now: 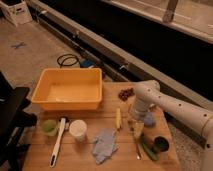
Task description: Place fork in paper cup
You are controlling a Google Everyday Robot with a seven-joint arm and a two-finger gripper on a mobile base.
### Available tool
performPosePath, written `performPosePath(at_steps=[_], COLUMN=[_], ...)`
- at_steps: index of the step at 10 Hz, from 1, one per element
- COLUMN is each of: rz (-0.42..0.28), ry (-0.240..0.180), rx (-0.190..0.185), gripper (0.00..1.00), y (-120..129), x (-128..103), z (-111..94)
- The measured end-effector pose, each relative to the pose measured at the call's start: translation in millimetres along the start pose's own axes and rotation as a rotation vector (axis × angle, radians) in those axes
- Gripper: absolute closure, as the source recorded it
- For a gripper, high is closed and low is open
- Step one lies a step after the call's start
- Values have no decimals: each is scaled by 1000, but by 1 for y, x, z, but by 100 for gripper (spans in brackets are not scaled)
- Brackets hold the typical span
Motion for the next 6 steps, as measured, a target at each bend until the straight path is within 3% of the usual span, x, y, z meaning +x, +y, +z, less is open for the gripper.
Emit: performPosePath(at_steps=[6], rz=[50], ry=[-19], rx=[-12], gripper=[28], y=[9], x=[10], z=[7])
